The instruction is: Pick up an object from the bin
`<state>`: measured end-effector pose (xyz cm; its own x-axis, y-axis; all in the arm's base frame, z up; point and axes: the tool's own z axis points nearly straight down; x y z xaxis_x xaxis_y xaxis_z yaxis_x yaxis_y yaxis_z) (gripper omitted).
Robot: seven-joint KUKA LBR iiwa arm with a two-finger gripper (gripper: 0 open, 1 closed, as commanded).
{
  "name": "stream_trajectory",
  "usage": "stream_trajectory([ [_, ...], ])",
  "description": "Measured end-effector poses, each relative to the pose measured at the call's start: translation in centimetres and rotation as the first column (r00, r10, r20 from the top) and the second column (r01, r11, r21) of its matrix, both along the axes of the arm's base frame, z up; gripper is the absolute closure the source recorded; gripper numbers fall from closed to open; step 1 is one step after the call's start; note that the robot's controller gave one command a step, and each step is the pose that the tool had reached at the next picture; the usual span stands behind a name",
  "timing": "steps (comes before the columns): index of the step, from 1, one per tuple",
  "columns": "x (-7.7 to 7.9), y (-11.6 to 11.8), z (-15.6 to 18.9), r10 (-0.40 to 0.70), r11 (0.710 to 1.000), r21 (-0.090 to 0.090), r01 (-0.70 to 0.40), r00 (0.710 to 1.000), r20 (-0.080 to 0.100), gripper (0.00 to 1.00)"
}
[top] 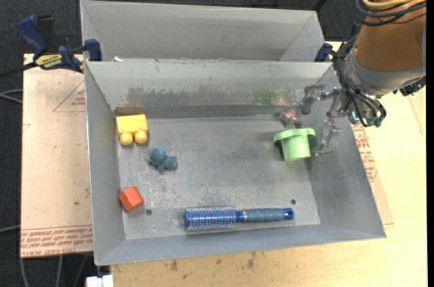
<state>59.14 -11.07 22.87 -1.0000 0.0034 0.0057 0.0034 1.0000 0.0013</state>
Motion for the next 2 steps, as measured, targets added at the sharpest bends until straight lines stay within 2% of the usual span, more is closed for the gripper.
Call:
stream_trajectory([
  [1,4.27,-2.0,-14.38,0.404,0.915,0.002,-0.404,0.915,0.005,0.0],
  [2,4.52,-2.09,-13.85,0.404,0.915,-0.004,-0.404,0.915,0.011,1.0],
])
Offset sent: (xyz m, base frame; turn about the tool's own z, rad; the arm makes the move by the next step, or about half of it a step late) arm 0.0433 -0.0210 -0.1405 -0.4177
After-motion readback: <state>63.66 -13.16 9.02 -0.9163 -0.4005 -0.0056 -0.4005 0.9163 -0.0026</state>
